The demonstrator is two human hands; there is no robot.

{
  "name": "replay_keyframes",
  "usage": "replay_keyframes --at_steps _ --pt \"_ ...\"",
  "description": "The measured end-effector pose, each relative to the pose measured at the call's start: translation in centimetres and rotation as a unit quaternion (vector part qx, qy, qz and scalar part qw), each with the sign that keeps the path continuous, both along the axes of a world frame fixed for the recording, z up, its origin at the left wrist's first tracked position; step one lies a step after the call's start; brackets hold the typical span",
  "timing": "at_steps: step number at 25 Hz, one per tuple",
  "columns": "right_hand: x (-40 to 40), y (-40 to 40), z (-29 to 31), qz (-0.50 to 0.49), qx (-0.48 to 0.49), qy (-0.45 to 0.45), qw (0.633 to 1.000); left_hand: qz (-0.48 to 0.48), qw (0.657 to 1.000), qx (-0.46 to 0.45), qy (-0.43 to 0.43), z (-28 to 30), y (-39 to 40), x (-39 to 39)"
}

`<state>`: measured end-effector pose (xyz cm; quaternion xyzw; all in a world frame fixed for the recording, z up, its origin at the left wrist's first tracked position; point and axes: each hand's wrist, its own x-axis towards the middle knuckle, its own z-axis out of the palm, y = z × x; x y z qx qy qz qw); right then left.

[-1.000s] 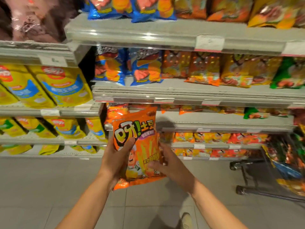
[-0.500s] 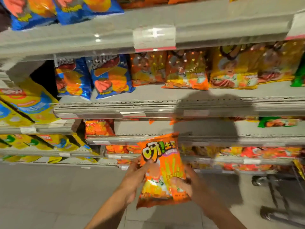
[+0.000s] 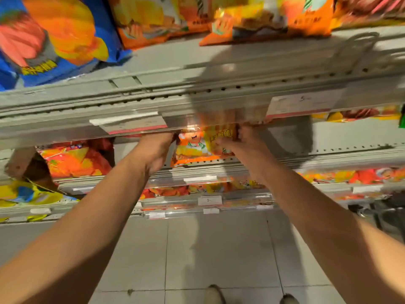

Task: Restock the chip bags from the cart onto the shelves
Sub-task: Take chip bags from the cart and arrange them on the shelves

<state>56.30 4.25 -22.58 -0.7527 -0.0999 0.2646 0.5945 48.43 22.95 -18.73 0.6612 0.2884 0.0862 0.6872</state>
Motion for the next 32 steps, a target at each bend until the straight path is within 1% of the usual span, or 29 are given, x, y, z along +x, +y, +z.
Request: replay_keyframes --at_steps 3,5,8,10,11,13,14,16,19,20,21,23,24,25,26,27,29,32 --pt "-0.2 0.8 -0.7 0.045 -0.081 -0.064 0.994 -0.005 1.0 0.015 0.003 -1.5 -0.1 -0.4" --pt "-0.6 1.0 -0.6 0.072 -0.117 -0.093 0.986 0.031 0.999 0.003 0.016 -1.7 -0.1 -1.0" --pt "-0.6 1.1 -0.2 0.091 -0.16 -0.1 0.978 0.061 0.994 0.046 0.083 -1.6 0.0 -0.8" --pt "-1.0 0.8 0.9 0.086 -0.165 -0.091 0.978 0.074 0.985 0.087 0.133 -0.8 -0.5 -0.7" --pt "-1.7 0.4 1.6 0.077 -0.159 -0.092 0.98 0.077 0.982 0.102 0.142 -0.2 -1.0 -1.0" --pt "-3.6 -1.3 2.9 0.057 -0.145 -0.115 0.981 0.076 0.981 0.136 0.118 0.8 -2.1 -2.3" --pt "-4.6 -2.7 3.7 0.047 -0.147 -0.125 0.98 0.067 0.978 0.167 0.108 1.4 -3.1 -3.4" --pt "-6.3 -6.8 5.5 0.025 -0.155 -0.11 0.982 0.034 0.965 0.239 0.101 2.8 -6.1 -5.9" --pt "-8.3 -15.0 8.0 0.014 -0.177 -0.085 0.98 -0.02 0.954 0.298 0.037 4.6 -13.4 -8.0" --pt "-8.9 -18.2 8.9 0.001 -0.188 -0.072 0.98 -0.046 0.952 0.302 0.023 5.0 -16.3 -7.8" --pt "-9.5 -21.3 9.8 -0.011 -0.186 -0.052 0.981 -0.081 0.952 0.294 0.029 5.5 -19.2 -7.4" --pt "-10.5 -28.2 11.3 -0.071 -0.186 -0.026 0.98 -0.164 0.95 0.259 0.064 6.8 -25.6 -5.8" --pt "-11.1 -31.7 12.1 -0.08 -0.187 -0.004 0.979 -0.194 0.948 0.241 0.074 7.7 -28.8 -4.8" --pt "-11.7 -35.6 13.5 -0.083 -0.205 -0.005 0.975 -0.216 0.949 0.22 0.071 8.9 -32.8 -3.6" --pt "-11.9 -39.1 14.3 -0.093 -0.209 -0.002 0.974 -0.228 0.948 0.212 0.061 10.0 -36.3 -2.4" --pt "-11.9 -42.3 15.0 -0.114 -0.213 -0.019 0.97 -0.238 0.945 0.22 0.04 11.0 -39.9 -1.1" --pt "-11.8 -48.7 17.3 -0.159 -0.199 -0.042 0.966 -0.283 0.926 0.248 -0.004 12.8 -46.5 1.5" --pt "-11.2 -57.6 19.5 -0.249 -0.186 -0.06 0.949 -0.356 0.903 0.239 -0.025 14.6 -55.5 4.5"
